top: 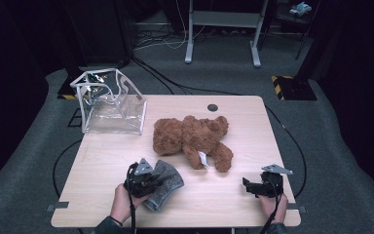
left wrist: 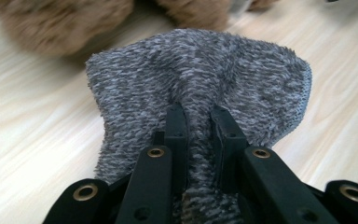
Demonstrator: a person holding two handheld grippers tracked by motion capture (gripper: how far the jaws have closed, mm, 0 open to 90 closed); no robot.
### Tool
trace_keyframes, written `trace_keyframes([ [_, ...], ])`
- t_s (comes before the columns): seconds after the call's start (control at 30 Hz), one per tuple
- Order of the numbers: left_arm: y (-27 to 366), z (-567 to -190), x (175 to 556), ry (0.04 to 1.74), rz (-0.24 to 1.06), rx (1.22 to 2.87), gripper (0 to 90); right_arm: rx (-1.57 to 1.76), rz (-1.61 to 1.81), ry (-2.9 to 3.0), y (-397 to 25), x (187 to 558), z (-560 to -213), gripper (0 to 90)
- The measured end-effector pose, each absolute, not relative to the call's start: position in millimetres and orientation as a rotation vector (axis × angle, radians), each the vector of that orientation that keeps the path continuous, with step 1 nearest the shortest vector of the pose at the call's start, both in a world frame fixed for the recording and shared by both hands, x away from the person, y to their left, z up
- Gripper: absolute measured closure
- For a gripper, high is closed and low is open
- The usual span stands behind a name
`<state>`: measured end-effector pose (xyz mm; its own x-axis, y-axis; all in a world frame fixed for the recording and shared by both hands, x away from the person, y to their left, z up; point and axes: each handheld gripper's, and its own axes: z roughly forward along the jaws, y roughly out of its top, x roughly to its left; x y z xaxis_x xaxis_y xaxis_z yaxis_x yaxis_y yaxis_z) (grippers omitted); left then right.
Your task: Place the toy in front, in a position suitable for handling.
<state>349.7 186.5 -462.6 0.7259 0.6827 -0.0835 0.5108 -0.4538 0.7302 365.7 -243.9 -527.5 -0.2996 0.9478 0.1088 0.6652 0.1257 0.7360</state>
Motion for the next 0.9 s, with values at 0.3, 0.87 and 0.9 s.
trace_keyframes([
  [0.3, 125.3, -462.6, 364.6, 0.736, 0.183, 2.223, 78.6, 1.563, 0.992, 2.019, -243.3, 365.8, -527.5, 4.5],
  [0.87, 82.5, -478.8, 374.6, 0.691, 0.155, 2.311, 25.6, 1.562, 0.981, 2.015, -242.8, 365.7, -527.7, 4.6],
  [0.9, 91.0, -475.9, 372.0, 0.712, 0.166, 2.296, 22.8, 1.561, 0.980, 2.016, -242.8, 365.8, -527.7, 4.6],
])
